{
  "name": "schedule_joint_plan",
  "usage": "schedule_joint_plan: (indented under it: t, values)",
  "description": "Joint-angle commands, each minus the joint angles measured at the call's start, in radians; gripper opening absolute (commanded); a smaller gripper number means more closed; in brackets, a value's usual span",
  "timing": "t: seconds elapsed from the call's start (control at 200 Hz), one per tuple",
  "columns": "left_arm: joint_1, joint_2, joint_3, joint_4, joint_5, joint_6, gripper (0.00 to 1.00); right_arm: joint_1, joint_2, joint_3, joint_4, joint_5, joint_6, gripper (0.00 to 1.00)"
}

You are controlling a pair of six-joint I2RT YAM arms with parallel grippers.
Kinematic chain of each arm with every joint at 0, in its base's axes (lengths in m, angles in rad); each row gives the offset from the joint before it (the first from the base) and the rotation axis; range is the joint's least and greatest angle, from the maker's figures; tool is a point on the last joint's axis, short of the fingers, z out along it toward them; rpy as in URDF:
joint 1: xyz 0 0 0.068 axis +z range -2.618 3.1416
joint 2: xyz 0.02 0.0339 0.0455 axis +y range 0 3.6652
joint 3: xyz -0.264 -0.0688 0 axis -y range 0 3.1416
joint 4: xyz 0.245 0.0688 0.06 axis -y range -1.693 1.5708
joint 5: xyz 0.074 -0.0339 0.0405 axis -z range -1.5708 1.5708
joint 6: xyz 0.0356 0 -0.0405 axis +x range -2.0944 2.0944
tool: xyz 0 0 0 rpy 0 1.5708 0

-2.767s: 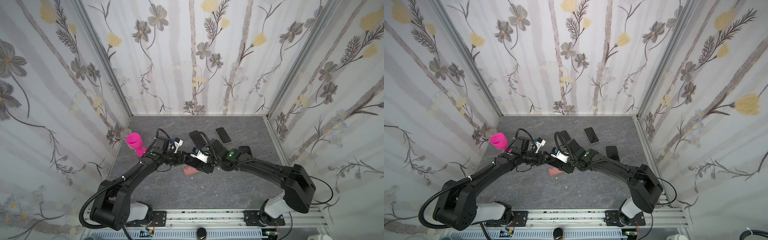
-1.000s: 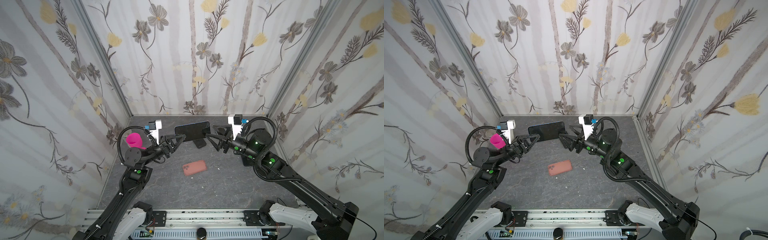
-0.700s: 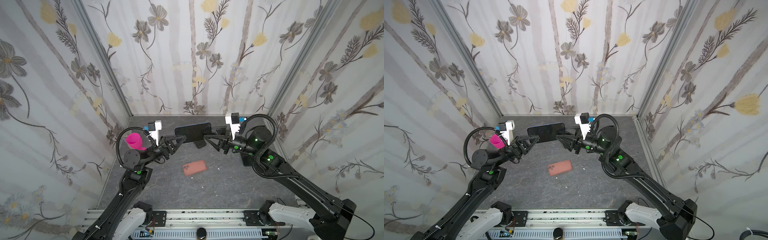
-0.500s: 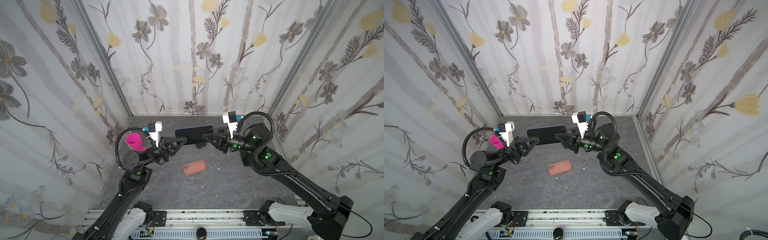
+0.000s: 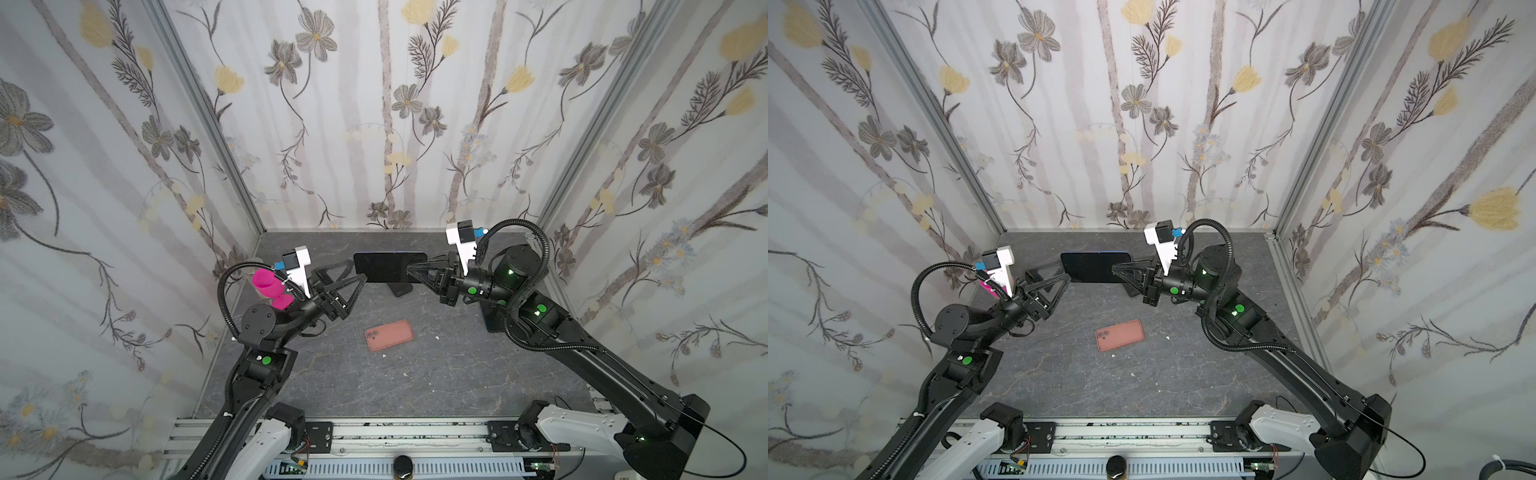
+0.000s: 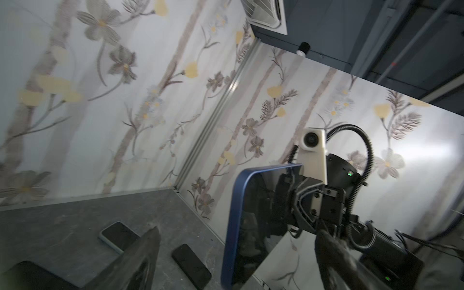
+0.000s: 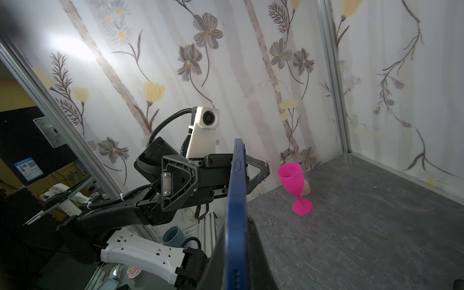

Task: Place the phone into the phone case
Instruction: 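Lower the phone with both grippers onto the pink case, then press the phone's edge into the pink case rim with both grippers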

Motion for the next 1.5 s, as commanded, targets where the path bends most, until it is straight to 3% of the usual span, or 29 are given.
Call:
schedule_joint_plan:
  t: [0.0, 0.095, 0.225, 0.36, 0.5, 0.624, 1.079, 1.494]
  values:
    - [0.004, -0.02, -0.018, -0.295, -0.419, 0.077, 0.95, -0.017, -0.005, 0.019, -0.088, 0.187, -0.026, 0.0]
    - [0.007, 0.007, -0.024, -0.425, -0.499, 0.073, 0.93, -0.041, 0.019, 0.037, -0.21, 0.294, -0.02, 0.0]
    - [0.008, 0.114, -0.033, -0.514, -0.42, 0.063, 0.91, -0.063, 0.078, 0.041, -0.343, 0.369, 0.002, 0.0]
    - [0.008, 0.269, -0.041, -0.579, -0.282, 0.041, 0.89, -0.072, 0.162, 0.02, -0.388, 0.271, 0.042, 0.0]
    - [0.008, 0.424, -0.047, -0.602, -0.143, 0.031, 0.81, -0.075, 0.279, -0.01, -0.39, 0.092, 0.065, 0.0]
    - [0.006, 0.497, -0.069, -0.57, -0.094, 0.0, 0.73, -0.073, 0.377, -0.029, -0.369, -0.013, 0.096, 0.0]
    - [0.002, 0.584, -0.167, -0.422, -0.042, -0.04, 0.51, -0.075, 0.562, -0.11, -0.253, -0.085, 0.181, 0.0]
    - [0.0, 0.677, -0.165, -0.366, 0.005, -0.052, 0.48, -0.086, 0.613, -0.142, -0.175, -0.115, 0.211, 0.0]
